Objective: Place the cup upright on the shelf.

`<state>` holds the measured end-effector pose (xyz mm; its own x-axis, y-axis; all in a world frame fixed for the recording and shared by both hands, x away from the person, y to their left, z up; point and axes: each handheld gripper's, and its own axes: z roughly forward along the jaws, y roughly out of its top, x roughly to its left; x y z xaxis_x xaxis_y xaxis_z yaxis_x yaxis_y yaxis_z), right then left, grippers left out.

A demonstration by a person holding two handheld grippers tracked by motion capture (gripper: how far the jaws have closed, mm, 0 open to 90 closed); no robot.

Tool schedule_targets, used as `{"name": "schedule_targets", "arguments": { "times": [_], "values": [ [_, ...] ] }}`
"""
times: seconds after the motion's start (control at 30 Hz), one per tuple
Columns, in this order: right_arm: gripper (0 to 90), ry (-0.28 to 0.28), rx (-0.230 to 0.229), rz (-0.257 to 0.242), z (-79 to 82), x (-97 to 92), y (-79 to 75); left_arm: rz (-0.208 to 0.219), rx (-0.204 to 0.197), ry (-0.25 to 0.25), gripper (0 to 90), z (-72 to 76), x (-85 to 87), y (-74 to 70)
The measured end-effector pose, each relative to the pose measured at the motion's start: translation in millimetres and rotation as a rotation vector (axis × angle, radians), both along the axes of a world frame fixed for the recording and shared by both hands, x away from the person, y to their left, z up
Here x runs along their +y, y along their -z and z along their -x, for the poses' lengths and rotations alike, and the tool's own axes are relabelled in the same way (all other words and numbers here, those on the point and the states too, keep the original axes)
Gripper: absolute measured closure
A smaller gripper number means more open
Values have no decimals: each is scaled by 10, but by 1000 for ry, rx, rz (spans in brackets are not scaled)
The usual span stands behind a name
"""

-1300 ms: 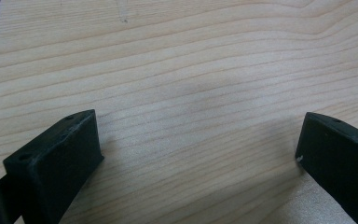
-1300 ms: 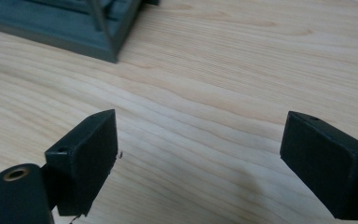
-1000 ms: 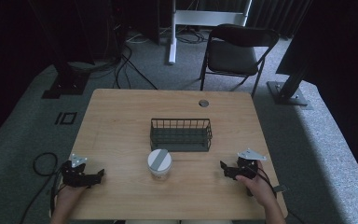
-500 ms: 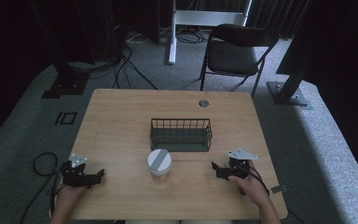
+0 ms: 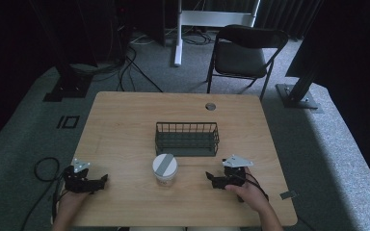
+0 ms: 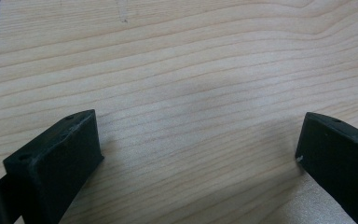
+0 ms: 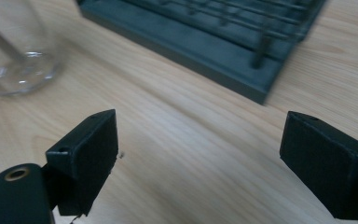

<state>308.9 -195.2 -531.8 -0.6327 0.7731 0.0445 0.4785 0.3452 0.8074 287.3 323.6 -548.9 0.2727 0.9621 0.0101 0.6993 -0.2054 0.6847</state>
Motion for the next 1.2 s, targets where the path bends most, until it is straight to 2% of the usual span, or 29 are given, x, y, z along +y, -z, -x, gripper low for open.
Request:
{"name": "schedule_targets", "arguments": {
  "times": [0.17,0.47,0.6,0.67,0.87,1.2],
  "values": [
    [112,-53,-4,-8,14,162,-15,0,0,1,1,0,1,0],
    [113,-118,-9,-22,35,331,-24,-1,1,1,1,0,1,-1],
    [114,-178,-21,-33,64,440,-35,-1,1,1,1,0,1,-1],
    [114,-185,-22,-36,70,464,-37,0,1,0,1,0,0,-1],
    [114,-256,-31,-52,101,631,-46,-1,1,0,1,1,0,-1],
    [114,-322,-34,-88,118,864,-45,-1,1,0,1,1,0,-1]
  ]
}}
